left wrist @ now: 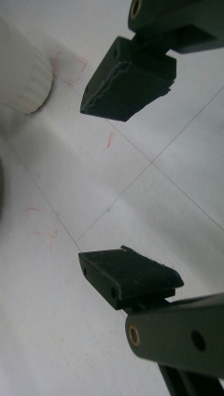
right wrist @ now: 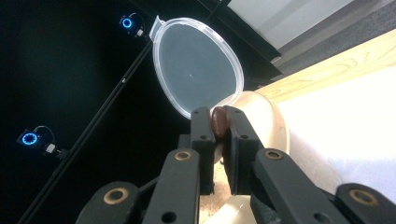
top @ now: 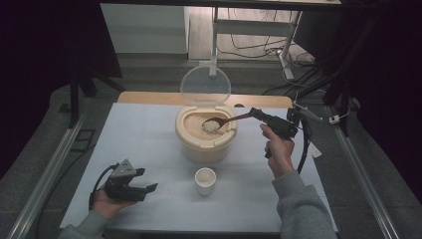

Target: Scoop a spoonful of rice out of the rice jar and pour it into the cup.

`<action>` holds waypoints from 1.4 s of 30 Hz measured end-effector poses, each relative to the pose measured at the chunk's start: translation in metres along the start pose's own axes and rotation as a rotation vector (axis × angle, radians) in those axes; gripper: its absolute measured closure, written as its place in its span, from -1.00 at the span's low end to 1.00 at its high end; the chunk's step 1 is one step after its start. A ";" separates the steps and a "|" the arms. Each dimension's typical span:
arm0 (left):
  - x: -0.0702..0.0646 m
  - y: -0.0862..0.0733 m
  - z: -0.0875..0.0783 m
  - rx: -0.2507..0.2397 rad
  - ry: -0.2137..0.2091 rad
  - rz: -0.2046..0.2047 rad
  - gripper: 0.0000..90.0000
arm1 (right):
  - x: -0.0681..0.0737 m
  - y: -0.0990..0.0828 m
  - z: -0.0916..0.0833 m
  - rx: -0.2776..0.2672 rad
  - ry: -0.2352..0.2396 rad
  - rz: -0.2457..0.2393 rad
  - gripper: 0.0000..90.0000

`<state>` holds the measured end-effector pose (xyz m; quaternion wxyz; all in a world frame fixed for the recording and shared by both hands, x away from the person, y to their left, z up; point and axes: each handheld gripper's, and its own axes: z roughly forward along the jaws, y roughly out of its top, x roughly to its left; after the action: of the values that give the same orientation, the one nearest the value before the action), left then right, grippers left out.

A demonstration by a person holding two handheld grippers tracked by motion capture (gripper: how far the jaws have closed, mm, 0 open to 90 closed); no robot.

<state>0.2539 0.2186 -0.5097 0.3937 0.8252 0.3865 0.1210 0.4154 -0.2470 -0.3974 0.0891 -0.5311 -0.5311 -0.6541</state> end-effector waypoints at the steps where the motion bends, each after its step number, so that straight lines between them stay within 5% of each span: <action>1: 0.000 0.000 0.000 0.000 -0.001 0.000 -0.45 | 0.000 0.000 0.000 0.000 0.000 -0.004 0.83; 23: 0.000 0.000 0.001 0.008 -0.002 0.003 -0.45 | 0.008 0.000 -0.009 0.028 0.050 0.004 0.83; 42: -0.002 -0.001 0.001 0.012 0.000 0.007 -0.45 | 0.011 -0.020 -0.035 0.135 0.083 0.005 0.83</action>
<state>0.2533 0.2169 -0.5109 0.3885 0.8288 0.3844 0.1200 0.3765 -0.2617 -0.3962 0.1483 -0.4979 -0.5685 -0.6379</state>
